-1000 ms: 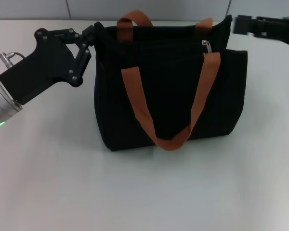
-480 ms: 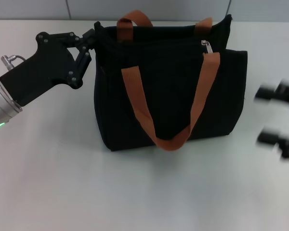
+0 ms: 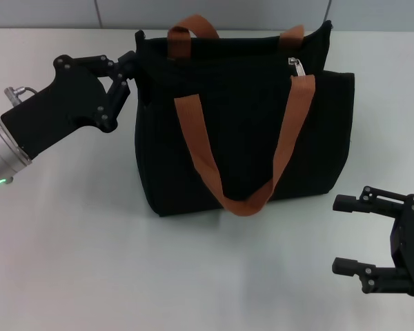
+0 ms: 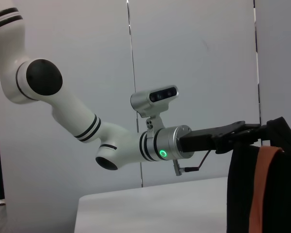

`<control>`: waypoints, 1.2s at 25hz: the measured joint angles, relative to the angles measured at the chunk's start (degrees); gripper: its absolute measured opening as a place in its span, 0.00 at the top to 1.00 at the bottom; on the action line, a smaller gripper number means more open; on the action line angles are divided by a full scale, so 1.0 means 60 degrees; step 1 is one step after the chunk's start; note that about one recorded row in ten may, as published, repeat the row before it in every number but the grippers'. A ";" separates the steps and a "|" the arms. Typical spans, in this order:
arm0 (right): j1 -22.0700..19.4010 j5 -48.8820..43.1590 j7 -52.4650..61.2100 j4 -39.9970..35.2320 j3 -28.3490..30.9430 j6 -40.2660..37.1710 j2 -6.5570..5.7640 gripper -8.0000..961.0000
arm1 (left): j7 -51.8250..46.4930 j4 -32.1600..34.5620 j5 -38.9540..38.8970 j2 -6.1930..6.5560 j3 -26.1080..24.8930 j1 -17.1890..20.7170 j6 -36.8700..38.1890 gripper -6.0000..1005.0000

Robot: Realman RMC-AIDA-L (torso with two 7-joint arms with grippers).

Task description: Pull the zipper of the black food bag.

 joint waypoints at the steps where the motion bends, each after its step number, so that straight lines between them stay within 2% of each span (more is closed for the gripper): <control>1: -0.0010 -0.0002 0.0002 0.0006 0.0025 0.0001 -0.0005 0.17 | -0.0063 0.0004 0.0030 0.0001 0.0014 0.0003 -0.0012 0.87; 11: -0.0020 -0.0007 0.0029 0.0100 0.0057 0.0001 -0.0013 0.17 | -0.1499 0.0320 0.0647 0.0013 0.0085 -0.0016 -0.0393 0.87; 14: -0.0020 -0.0007 0.0031 0.0103 0.0060 0.0002 -0.0013 0.17 | -0.1738 0.0434 0.0666 0.0017 0.0088 -0.0012 -0.0391 0.78; 17: -0.0021 -0.0003 0.0033 0.0106 0.0063 0.0001 -0.0013 0.17 | -0.2488 0.1047 0.0887 0.0043 0.0121 0.0042 -0.0324 0.68; 18: -0.0022 0.0006 0.0036 0.0106 0.0064 0.0010 -0.0011 0.17 | -0.3460 0.1794 0.1278 0.0139 0.0142 0.0116 -0.0112 0.65; 19: -0.0022 0.0006 0.0036 0.0106 0.0064 0.0010 -0.0011 0.17 | -0.3460 0.1794 0.1278 0.0139 0.0142 0.0116 -0.0112 0.63; 20: -0.0020 0.0008 0.0044 0.0106 0.0064 0.0035 -0.0011 0.17 | -0.4224 0.2280 0.1601 0.0241 0.0152 0.0150 0.0110 0.61; 21: 0.0005 0.0005 0.0116 0.0106 0.0063 0.0131 -0.0011 0.17 | -0.5482 0.3000 0.2130 0.0500 0.0180 0.0143 0.0539 0.59; 22: 0.0005 0.0005 0.0116 0.0106 0.0063 0.0131 -0.0011 0.17 | -0.5482 0.3000 0.2130 0.0500 0.0180 0.0143 0.0539 0.57; 23: 0.0028 0.0001 0.0169 0.0106 0.0064 0.0185 -0.0013 0.17 | -0.6051 0.3258 0.2364 0.0630 0.0194 0.0119 0.0776 0.54; 25: 0.0057 -0.0002 0.0220 0.0106 0.0064 0.0260 -0.0015 0.17 | -0.6979 0.3633 0.2689 0.0933 0.0210 0.0064 0.1372 0.50; 26: 0.0066 -0.0005 0.0219 0.0106 0.0063 0.0320 0.0000 0.17 | -0.7509 0.3745 0.2778 0.1169 0.0171 0.0043 0.2141 0.48; 27: 0.0066 -0.0005 0.0219 0.0106 0.0063 0.0320 0.0000 0.17 | -0.7509 0.3745 0.2778 0.1169 0.0171 0.0043 0.2141 0.46; 29: 0.0081 -0.0006 0.0220 0.0106 0.0057 0.0390 0.0021 0.17 | -0.7595 0.3611 0.2696 0.1265 0.0093 0.0040 0.2949 0.42; 30: 0.0088 -0.0006 0.0220 0.0106 0.0047 0.0421 0.0029 0.17 | -0.7522 0.3502 0.2649 0.1249 0.0075 0.0044 0.3277 0.30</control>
